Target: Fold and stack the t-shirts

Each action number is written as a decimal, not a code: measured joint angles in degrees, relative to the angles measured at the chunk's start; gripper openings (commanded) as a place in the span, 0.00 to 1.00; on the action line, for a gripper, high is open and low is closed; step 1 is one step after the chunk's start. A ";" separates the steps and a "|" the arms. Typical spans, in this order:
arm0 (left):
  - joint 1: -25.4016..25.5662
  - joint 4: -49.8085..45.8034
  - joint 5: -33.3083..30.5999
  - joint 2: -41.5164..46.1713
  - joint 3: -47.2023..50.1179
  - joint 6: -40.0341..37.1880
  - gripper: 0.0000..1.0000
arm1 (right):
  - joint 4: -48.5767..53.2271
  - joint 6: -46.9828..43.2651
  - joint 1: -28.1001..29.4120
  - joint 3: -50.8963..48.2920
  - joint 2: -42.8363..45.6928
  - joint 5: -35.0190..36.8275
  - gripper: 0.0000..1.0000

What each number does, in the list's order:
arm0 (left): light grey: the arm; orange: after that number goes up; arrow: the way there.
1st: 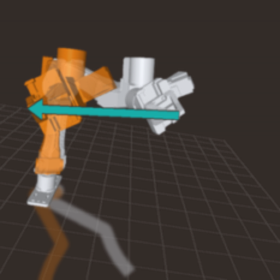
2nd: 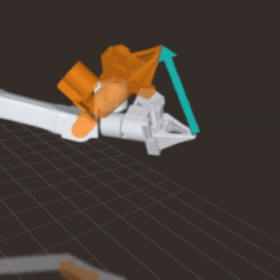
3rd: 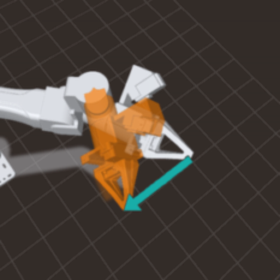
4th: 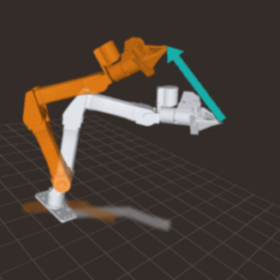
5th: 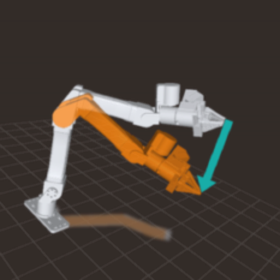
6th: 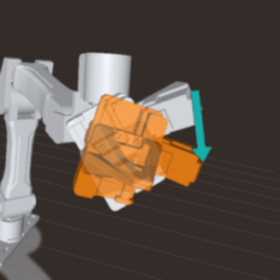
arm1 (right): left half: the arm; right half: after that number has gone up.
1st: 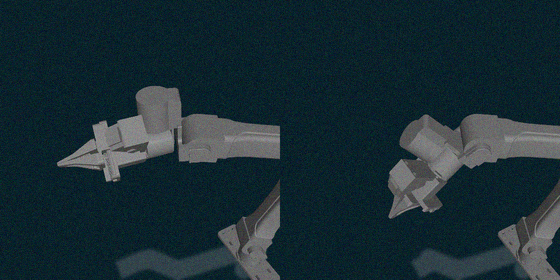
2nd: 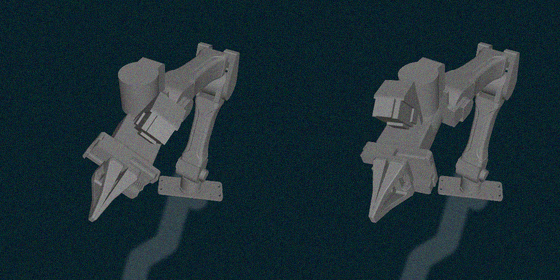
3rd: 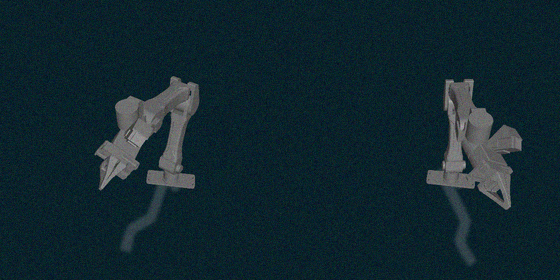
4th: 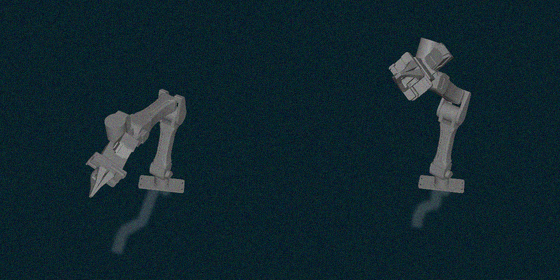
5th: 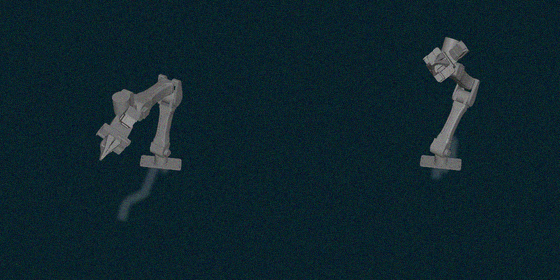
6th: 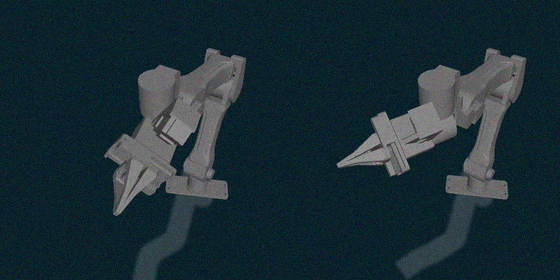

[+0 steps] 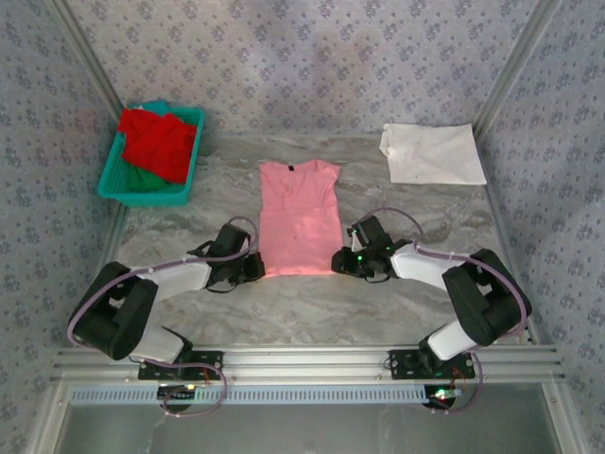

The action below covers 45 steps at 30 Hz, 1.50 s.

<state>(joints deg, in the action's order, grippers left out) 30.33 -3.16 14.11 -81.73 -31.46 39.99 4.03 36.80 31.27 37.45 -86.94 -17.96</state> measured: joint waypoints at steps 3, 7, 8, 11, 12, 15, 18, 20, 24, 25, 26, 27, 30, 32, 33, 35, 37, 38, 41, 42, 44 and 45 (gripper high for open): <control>0.00 -0.55 -0.52 0.57 0.00 -0.02 0.00 | 0.04 0.02 0.02 -0.07 -0.35 0.07 0.11; 0.00 -2.95 -1.75 3.61 0.26 -0.09 0.00 | 0.07 0.04 0.24 -0.46 0.09 -0.11 0.00; 0.00 -3.32 -1.92 4.83 0.57 -0.09 0.00 | 0.09 -0.17 0.37 -0.70 0.37 -0.22 0.00; 0.00 -4.94 -1.90 9.49 2.34 -0.02 0.00 | 0.28 -0.13 1.05 -2.23 1.86 -0.63 0.00; 0.09 -5.73 -1.88 11.08 3.17 0.02 0.00 | 0.31 -0.11 1.57 -3.08 2.71 -0.79 0.00; 0.92 -8.41 -1.64 15.85 6.08 1.01 0.00 | 1.11 0.52 4.37 -5.57 5.99 -0.87 0.00; 3.56 -12.79 -1.51 22.43 8.96 3.17 0.00 | 2.45 2.29 8.50 -8.61 10.64 -0.81 0.00; 5.92 -16.13 -1.55 27.39 10.01 4.76 0.00 | 3.72 4.02 11.19 -10.67 14.51 -0.68 0.00; 8.79 -22.88 -1.70 38.14 10.01 7.23 0.00 | 7.32 6.97 13.62 -12.11 22.32 0.15 0.00; 8.79 -24.20 -1.90 39.87 9.46 7.30 0.00 | 8.22 7.37 13.53 -11.65 23.87 0.68 0.00; 8.66 -25.33 -2.10 41.00 8.52 7.28 0.00 | 9.31 7.43 13.25 -10.75 24.94 1.07 0.00; 8.44 -26.18 -2.19 41.48 7.02 7.13 0.00 | 10.27 7.39 12.81 -9.33 25.62 1.49 0.00; 6.03 -27.52 -2.08 38.91 -0.17 5.27 0.00 | 12.94 6.64 10.38 -3.21 25.53 2.29 0.00; 3.34 -26.64 -1.53 34.93 -5.46 3.56 0.00 | 13.75 5.27 7.65 1.49 24.35 2.49 0.00; 1.92 -25.90 -1.22 32.70 -8.04 2.62 0.00 | 13.79 4.42 6.19 3.89 23.23 2.58 0.00; -0.81 -23.87 -0.57 27.32 -12.24 1.01 0.00 | 13.84 2.58 3.37 8.44 20.04 2.60 0.00; -3.04 -22.29 -0.15 22.75 -15.08 -0.31 0.00 | 13.97 0.79 1.42 12.13 16.74 2.75 0.00; -4.28 -21.77 0.09 20.37 -16.57 -1.09 0.00 | 14.05 -0.20 0.39 14.01 14.84 2.73 0.00; -6.91 -20.24 0.33 14.78 -20.44 -3.17 0.00 | 13.73 -2.45 -1.88 18.82 8.92 2.25 0.00; -7.54 -19.69 0.55 13.35 -21.42 -3.65 0.00 | 13.57 -3.04 -2.36 20.06 7.23 2.10 0.00; -8.90 -18.32 0.92 10.14 -23.26 -4.83 0.00 | 13.33 -4.35 -3.34 22.93 3.06 1.86 0.00; -9.44 -17.49 1.11 8.83 -23.74 -5.18 0.00 | 13.27 -4.83 -3.72 24.04 1.42 1.73 0.00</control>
<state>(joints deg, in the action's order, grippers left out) 20.88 -20.64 15.22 -72.90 -55.20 34.81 17.30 31.97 27.55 61.49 -85.52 -16.23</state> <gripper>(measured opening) 0.042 0.056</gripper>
